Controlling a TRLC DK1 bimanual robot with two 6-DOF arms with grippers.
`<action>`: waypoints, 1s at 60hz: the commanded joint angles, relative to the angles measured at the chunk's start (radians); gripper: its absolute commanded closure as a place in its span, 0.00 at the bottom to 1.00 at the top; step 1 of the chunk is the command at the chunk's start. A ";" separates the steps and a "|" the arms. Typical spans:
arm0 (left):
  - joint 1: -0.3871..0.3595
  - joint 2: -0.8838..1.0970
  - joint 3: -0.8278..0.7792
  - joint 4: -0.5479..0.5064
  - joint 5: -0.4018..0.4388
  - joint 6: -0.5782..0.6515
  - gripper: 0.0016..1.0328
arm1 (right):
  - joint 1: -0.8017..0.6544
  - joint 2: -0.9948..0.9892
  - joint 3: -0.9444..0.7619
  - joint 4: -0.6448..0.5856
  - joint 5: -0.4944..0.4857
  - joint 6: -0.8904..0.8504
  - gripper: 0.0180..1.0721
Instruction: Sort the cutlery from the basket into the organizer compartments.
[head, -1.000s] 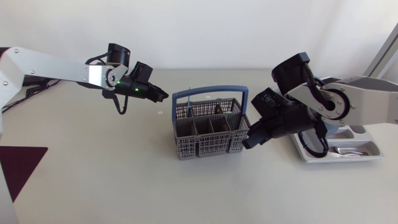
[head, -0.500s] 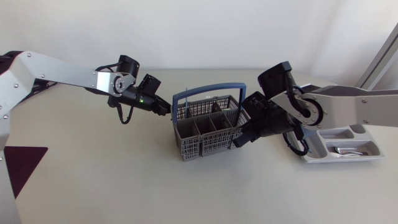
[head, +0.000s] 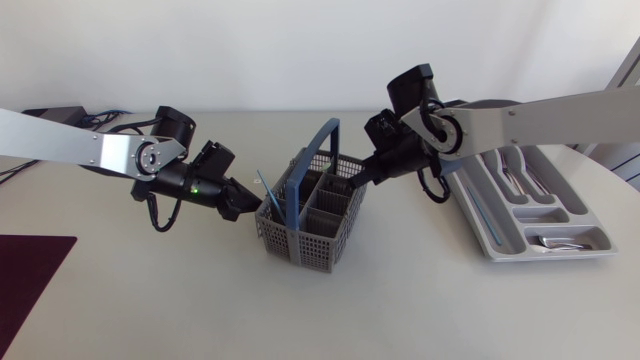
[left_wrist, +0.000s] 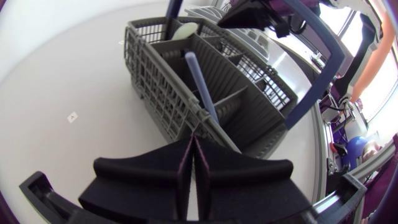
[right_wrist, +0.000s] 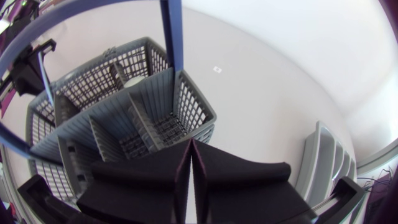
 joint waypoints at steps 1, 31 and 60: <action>-0.032 -0.070 -0.067 -0.007 0.026 0.027 0.97 | 0.013 0.066 0.077 0.009 -0.029 0.041 0.94; -0.070 -0.293 -0.158 -0.101 0.002 0.041 0.97 | 0.027 0.001 0.080 -0.029 -0.089 0.052 0.94; -0.020 -0.155 -0.032 -0.107 0.003 0.055 0.97 | -0.001 -0.355 -0.216 -0.074 -0.100 0.025 0.94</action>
